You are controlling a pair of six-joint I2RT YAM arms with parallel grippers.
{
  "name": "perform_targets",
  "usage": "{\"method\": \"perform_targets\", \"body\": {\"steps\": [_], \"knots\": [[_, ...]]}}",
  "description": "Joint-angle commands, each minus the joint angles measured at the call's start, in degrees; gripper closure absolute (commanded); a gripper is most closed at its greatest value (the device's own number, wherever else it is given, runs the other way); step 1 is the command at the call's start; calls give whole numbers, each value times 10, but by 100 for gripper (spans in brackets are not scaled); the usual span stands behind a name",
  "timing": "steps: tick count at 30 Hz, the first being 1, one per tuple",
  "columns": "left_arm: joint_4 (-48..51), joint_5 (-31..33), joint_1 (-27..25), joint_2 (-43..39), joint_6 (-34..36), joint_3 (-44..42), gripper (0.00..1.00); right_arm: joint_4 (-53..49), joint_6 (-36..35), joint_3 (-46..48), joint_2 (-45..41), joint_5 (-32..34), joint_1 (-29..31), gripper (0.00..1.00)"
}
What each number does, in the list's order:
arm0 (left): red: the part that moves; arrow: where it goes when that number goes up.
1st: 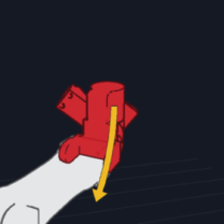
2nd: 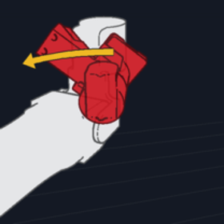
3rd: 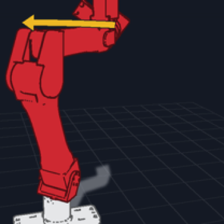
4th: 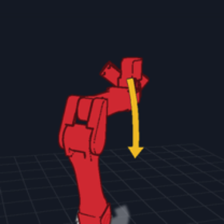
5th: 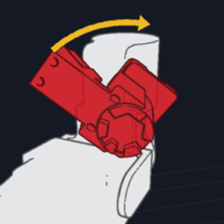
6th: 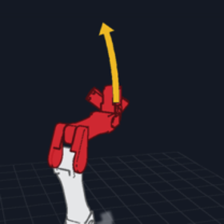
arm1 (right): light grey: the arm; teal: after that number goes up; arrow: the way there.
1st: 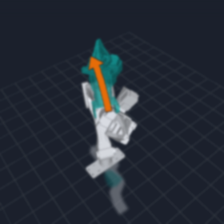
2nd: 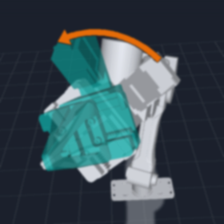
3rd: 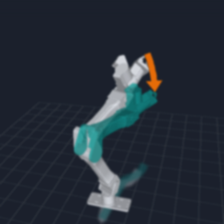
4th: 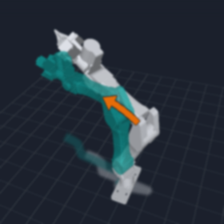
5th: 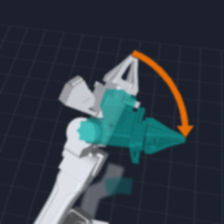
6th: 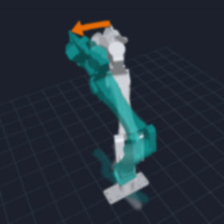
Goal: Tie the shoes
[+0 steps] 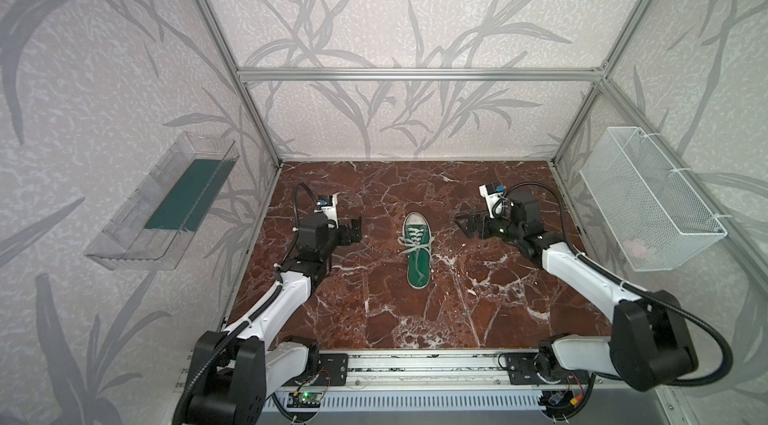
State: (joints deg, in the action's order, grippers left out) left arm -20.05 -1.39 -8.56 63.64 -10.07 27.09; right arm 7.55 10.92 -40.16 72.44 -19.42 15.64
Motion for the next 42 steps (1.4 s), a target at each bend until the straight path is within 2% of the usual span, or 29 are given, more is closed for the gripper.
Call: {"method": "perform_targets", "body": {"steps": [1,4,7,11,14,18,19,20,22,25,26,27,28,29,30,32,36,39,42], "knots": [[-179,155,5,8,71,-57,1,89,-68,81,-29,221,-6,1],[-230,162,6,35,132,-77,1,135,-82,114,-32,290,-31,1],[-278,208,7,49,114,-100,1,172,-92,133,-32,299,-59,1],[-317,229,13,75,118,-115,1,236,-100,159,-14,303,-88,1],[-377,221,16,133,130,-126,1,284,-114,170,18,295,-98,1],[-527,222,18,256,132,-144,1,323,-120,179,49,281,-102,1],[-586,222,19,301,140,-145,1,363,-121,192,62,275,-103,1],[-593,239,14,318,149,-141,1,391,-123,203,73,270,-103,1],[-482,217,23,264,123,-129,1,468,-126,223,115,260,-103,1],[-462,196,30,267,125,-112,1,554,-138,222,184,237,-103,1],[-481,197,34,282,127,-108,1,533,-142,213,187,231,-103,1],[-471,213,35,288,124,-100,1,460,-140,192,170,224,-103,1],[-418,225,38,272,105,-87,1,380,-147,164,153,219,-103,1],[-383,228,43,265,95,-74,1,376,-150,161,148,217,-103,1],[-374,220,51,266,89,-68,1,426,-145,174,162,219,-103,1],[-399,222,53,275,93,-72,1,487,-146,190,183,217,-103,1],[-393,236,53,274,88,-69,1,390,-146,165,153,217,-103,1],[-393,239,52,273,87,-69,1,427,-145,175,164,216,-103,1],[-388,238,53,274,86,-68,1,413,-147,171,161,216,-103,1]]}}
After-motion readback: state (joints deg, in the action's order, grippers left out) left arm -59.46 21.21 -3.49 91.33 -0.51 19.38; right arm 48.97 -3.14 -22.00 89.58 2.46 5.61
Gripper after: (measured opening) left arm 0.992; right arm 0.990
